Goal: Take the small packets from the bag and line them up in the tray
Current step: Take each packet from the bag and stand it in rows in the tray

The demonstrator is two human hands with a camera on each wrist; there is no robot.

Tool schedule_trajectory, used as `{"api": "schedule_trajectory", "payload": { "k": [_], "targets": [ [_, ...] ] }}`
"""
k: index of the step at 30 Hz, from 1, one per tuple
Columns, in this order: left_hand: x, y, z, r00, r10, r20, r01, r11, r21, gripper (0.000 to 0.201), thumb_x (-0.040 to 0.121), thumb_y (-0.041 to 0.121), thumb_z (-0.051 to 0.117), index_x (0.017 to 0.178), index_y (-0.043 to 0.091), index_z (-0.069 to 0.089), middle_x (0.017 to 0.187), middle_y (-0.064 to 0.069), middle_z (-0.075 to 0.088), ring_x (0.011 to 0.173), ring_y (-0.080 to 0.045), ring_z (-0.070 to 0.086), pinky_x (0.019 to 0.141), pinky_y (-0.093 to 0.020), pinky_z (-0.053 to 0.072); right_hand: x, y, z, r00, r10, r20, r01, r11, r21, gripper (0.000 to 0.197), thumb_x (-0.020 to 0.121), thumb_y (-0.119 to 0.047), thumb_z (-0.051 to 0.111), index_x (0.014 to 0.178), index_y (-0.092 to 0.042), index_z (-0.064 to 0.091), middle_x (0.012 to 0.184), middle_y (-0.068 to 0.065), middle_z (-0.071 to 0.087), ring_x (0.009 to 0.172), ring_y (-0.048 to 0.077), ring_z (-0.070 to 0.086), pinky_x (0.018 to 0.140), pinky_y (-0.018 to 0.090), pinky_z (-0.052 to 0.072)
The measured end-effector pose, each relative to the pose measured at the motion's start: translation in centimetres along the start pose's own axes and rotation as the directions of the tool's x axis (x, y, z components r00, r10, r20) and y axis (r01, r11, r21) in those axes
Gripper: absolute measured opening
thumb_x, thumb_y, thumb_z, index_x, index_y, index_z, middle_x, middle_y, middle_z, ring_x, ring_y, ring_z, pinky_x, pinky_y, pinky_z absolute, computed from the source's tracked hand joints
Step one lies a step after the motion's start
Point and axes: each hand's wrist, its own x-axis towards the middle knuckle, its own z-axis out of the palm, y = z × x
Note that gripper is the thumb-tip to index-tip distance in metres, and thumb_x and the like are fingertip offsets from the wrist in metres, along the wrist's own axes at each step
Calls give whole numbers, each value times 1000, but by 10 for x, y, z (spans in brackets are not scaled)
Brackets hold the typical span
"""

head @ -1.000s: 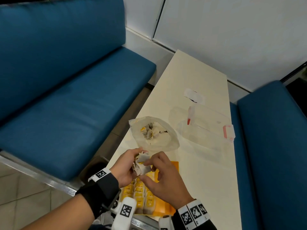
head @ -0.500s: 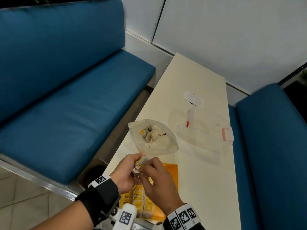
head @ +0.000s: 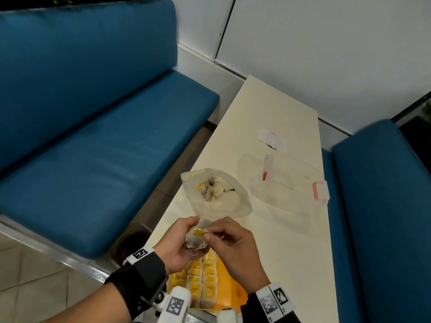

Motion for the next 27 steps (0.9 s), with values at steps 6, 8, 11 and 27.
{"api": "schedule_trajectory", "payload": {
  "k": [6,8,11,27],
  "targets": [
    [1,0,-2,993,-33,112,32,999,11,39,99,28,49,98,-4,72,82,-22,61,62,-24,59,48,-25,47,0,-7,-9,987,157,16,-155,946,286,17,88,-15,71,92,2,67,70,25,67,56,24,52,54,29,44],
    [3,1,-5,997,-28,66,27,1000,9,38,99,29,51,113,-2,67,86,-20,62,66,-22,60,51,-27,51,2,-9,-16,985,174,-3,-164,931,325,17,91,-9,69,93,7,63,70,31,66,54,25,54,52,29,44],
    [7,0,-11,1000,-19,-6,19,1000,-14,34,100,29,52,117,1,62,88,-16,63,67,-20,63,52,-30,55,4,-6,-28,972,232,-30,-210,923,322,11,92,-2,64,94,9,62,70,35,63,55,23,60,50,28,43],
    [7,-2,-11,999,-8,-39,10,998,55,36,103,32,50,112,0,64,84,-16,65,68,-21,64,53,-30,55,10,76,-36,821,567,-69,-547,745,-381,7,96,-11,58,90,-15,60,75,2,68,50,3,62,49,16,46]
  ]
}}
